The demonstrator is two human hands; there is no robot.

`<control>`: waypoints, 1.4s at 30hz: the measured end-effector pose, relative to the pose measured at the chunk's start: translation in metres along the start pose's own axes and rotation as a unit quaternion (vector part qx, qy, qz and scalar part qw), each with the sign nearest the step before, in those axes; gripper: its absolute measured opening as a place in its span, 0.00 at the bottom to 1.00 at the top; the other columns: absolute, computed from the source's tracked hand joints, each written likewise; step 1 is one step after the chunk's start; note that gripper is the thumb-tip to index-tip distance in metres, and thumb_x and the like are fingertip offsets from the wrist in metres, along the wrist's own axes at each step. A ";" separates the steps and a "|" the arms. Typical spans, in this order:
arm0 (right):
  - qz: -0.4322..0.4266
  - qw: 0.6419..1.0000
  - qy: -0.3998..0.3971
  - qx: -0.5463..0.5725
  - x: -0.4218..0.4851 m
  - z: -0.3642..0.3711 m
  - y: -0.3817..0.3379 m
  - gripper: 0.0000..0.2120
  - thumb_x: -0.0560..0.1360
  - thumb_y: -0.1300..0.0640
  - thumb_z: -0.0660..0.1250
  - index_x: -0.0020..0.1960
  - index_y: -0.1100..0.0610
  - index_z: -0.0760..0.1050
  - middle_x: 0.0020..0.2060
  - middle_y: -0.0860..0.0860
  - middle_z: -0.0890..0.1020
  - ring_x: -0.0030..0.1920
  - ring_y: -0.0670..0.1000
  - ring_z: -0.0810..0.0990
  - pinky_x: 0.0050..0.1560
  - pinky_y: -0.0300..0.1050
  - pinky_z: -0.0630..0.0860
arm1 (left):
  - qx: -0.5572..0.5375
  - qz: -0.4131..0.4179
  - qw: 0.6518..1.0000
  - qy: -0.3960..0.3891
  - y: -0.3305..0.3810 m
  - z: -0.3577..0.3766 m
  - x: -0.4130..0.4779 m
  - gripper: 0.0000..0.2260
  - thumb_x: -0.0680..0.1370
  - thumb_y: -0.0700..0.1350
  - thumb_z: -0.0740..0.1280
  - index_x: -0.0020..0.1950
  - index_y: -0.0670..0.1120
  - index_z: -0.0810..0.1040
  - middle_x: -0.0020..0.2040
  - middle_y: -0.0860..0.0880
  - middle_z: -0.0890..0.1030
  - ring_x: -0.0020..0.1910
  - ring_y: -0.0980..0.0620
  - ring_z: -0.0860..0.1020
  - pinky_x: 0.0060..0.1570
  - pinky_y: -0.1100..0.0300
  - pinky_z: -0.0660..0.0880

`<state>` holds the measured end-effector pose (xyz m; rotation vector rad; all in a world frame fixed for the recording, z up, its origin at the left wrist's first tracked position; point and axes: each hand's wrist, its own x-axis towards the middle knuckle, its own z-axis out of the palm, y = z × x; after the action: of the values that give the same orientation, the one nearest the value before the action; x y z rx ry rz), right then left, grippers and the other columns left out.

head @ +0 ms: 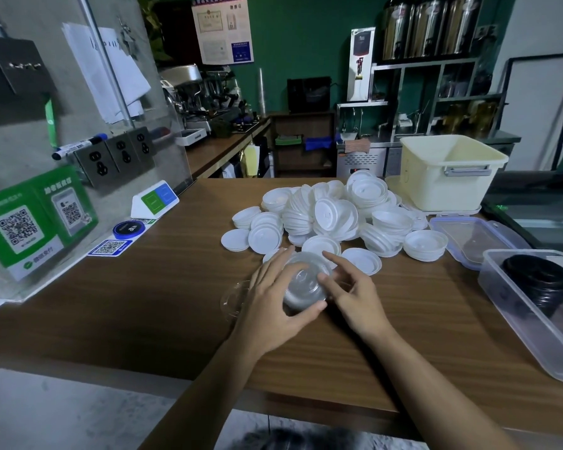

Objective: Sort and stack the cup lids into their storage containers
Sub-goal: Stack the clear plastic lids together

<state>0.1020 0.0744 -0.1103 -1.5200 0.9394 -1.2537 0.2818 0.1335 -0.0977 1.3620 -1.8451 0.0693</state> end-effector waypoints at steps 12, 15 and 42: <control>-0.004 1.000 0.005 0.007 0.003 0.000 0.009 0.16 0.78 0.50 0.76 0.64 0.39 0.83 0.47 0.58 0.85 0.49 0.61 0.82 0.62 0.53 0.80 | 0.077 -0.217 0.972 -0.035 -0.037 -0.037 -0.033 0.39 0.69 0.68 0.71 0.78 0.60 0.65 0.71 0.55 0.75 0.70 0.50 0.73 0.69 0.49 0.71; -0.002 1.000 0.008 0.001 0.001 -0.001 0.006 0.15 0.79 0.56 0.75 0.64 0.43 0.82 0.39 0.49 0.79 0.42 0.48 0.78 0.54 0.43 0.77 | 0.087 -0.250 0.964 -0.020 -0.033 -0.033 -0.031 0.40 0.69 0.67 0.75 0.78 0.60 0.64 0.65 0.54 0.77 0.66 0.49 0.75 0.66 0.50 0.73; -0.022 0.999 -0.028 0.034 -0.002 0.005 -0.003 0.15 0.78 0.61 0.76 0.63 0.50 0.82 0.40 0.40 0.86 0.42 0.43 0.80 0.49 0.34 0.77 | -0.102 -0.098 0.988 0.054 -0.009 -0.005 -0.005 0.22 0.80 0.50 0.72 0.73 0.53 0.75 0.69 0.58 0.77 0.68 0.60 0.76 0.68 0.56 0.75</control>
<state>0.1061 0.0779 -0.1081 -1.5218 0.8229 -1.2541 0.2927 0.1359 -0.1006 1.3598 -1.5741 -0.1414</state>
